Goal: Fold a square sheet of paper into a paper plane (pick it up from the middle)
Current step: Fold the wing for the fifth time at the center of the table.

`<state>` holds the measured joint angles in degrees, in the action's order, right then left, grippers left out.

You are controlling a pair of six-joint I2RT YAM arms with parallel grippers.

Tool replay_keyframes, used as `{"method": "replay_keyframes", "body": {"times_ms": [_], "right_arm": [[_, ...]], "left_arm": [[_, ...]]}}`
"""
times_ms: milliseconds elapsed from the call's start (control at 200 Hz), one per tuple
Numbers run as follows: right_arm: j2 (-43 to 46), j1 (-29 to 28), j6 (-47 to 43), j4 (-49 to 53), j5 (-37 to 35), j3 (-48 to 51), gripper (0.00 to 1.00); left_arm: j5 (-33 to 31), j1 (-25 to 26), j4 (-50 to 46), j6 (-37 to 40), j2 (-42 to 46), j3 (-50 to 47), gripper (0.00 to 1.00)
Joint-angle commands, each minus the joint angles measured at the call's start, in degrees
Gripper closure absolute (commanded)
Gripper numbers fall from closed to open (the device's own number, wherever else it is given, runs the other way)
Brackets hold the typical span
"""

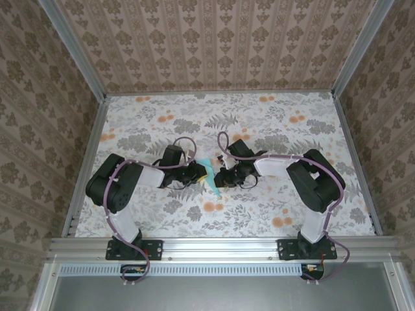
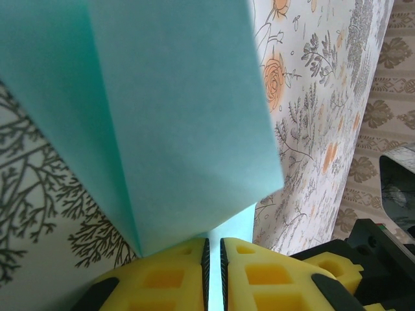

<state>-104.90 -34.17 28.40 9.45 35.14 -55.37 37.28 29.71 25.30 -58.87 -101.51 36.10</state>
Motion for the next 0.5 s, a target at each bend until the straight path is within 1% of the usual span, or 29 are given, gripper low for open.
{"method": "replay_keyframes", "body": {"times_ms": [0, 215, 370, 435, 495], "right_arm": [[-1.6, -0.4, -0.6, 1.4, 0.0, 1.2, 0.83], [-0.2, -0.4, -0.2, 1.5, -0.9, 0.7, 0.82], [4.5, -0.2, 1.0, 1.3, -4.7, 1.9, 0.76], [4.8, -0.2, 1.1, 2.3, -5.9, 1.9, 0.75], [4.5, -0.3, 1.1, 2.3, -5.5, 2.1, 0.75]], "left_arm": [[-2.0, 0.3, -5.8, 1.3, 0.3, 0.0, 0.85], [-2.1, 0.3, -6.0, 1.4, 0.4, 0.0, 0.85], [-2.2, 0.3, -6.1, 1.5, 0.7, -0.2, 0.85], [-2.1, 0.3, -6.1, 1.5, 0.7, -0.2, 0.85], [-2.2, 0.3, -6.1, 1.5, 0.7, -0.2, 0.85]]}}
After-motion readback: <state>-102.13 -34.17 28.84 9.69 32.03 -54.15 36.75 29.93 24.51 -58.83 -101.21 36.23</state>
